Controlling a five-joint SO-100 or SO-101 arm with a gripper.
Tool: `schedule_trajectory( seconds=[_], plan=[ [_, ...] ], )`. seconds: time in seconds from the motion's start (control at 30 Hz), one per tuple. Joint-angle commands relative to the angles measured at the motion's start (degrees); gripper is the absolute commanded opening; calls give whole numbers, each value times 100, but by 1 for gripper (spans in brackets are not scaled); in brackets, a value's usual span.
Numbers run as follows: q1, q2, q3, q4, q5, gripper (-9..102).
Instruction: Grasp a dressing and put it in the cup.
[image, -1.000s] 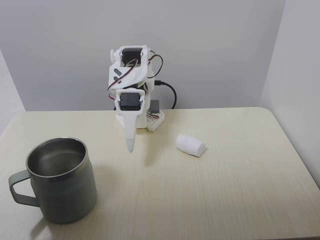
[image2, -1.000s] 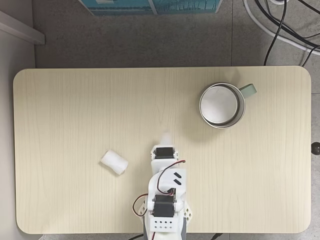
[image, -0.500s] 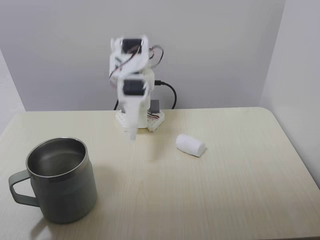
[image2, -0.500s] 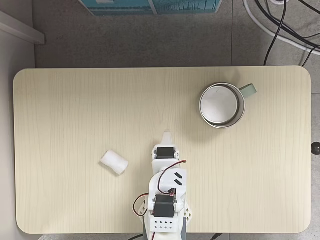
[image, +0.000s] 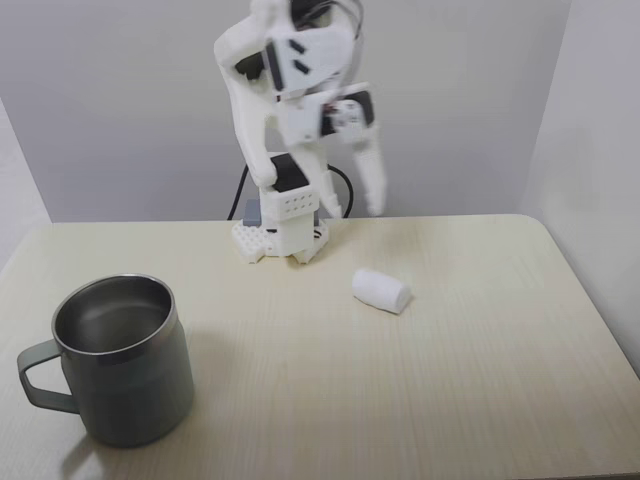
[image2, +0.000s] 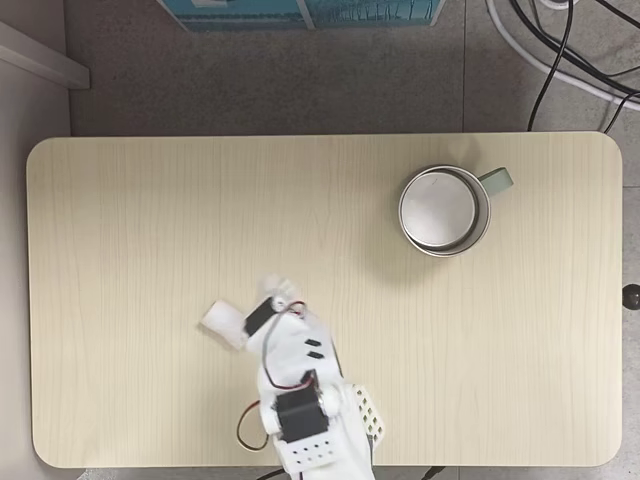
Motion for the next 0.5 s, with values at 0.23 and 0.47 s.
schedule_trajectory(
  seconds=[0.23, 0.47],
  plan=[
    [-1354, 2092, -26, 114, -1538, 29],
    [-1802, 3208, -905, -1178, -1600, 30]
  ],
)
